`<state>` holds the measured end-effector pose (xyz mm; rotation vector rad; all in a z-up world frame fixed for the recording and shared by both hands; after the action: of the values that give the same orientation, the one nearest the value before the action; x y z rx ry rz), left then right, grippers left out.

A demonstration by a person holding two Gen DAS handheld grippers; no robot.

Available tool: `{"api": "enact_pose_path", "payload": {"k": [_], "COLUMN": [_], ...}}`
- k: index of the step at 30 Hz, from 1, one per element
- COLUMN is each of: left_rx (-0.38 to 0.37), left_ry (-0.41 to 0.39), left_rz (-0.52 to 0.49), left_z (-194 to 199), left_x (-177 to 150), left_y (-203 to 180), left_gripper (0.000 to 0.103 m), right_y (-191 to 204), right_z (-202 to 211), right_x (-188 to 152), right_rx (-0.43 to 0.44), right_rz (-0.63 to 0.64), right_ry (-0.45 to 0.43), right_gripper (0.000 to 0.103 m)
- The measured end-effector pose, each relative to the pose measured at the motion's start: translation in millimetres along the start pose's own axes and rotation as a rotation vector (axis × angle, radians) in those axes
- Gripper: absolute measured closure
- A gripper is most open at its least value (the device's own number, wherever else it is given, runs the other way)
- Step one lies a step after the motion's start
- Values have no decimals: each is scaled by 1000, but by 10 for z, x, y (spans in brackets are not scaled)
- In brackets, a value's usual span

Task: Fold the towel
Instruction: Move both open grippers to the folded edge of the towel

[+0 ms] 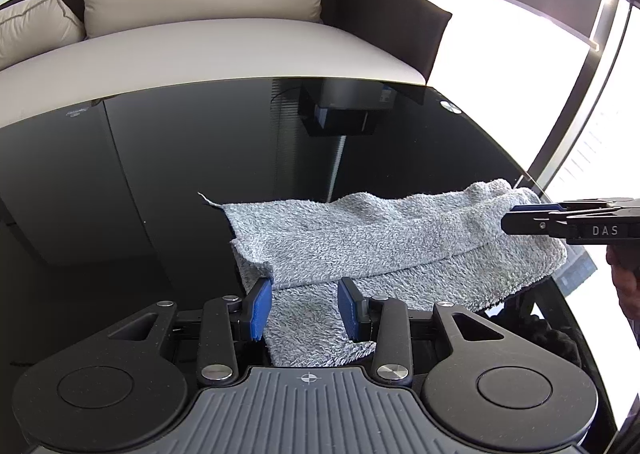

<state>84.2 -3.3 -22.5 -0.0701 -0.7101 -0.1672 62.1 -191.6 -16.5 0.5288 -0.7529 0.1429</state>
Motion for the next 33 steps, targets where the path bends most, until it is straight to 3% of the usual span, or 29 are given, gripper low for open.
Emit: {"api": "enact_pose_path", "payload": {"k": [4, 8, 12, 18, 24, 29, 33], "left_rx": [8, 28, 29, 36, 36, 37, 35], "left_ry": [0, -12, -3, -4, -3, -3, -1], "left_rz": [-7, -43, -35, -25, -23, -18, -11], "left_z": [-12, 22, 0, -4, -1, -3, -11], "left_x": [7, 0, -5, 9, 11, 14, 12], "left_y": [33, 54, 107, 144, 162, 182, 210], "left_gripper": [69, 67, 67, 68, 68, 68, 68], "right_y": [-48, -84, -351, -469, -524, -535, -543], "right_z": [95, 254, 336, 333, 346, 348, 319], "right_x": [44, 10, -30, -64, -50, -43, -50], "right_rx": [-24, -134, -216, -151, -131, -121, -119], "right_rz": [13, 170, 123, 73, 16, -17, -24], "right_ry": [-35, -31, 2, 16, 4, -3, -4], "right_gripper": [58, 58, 58, 58, 76, 77, 85]}}
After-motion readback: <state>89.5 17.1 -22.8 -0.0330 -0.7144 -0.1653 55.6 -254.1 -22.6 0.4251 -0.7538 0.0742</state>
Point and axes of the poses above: each gripper's, at about its wrist camera, not at the fingertips, and z roughly against the way its jaws point, y to its left, x to its top, the point moved 4 cm from there along -z, roughly the way its jaws point, and after that the axes turned 8 degrees about x, right-handed, at the moved point
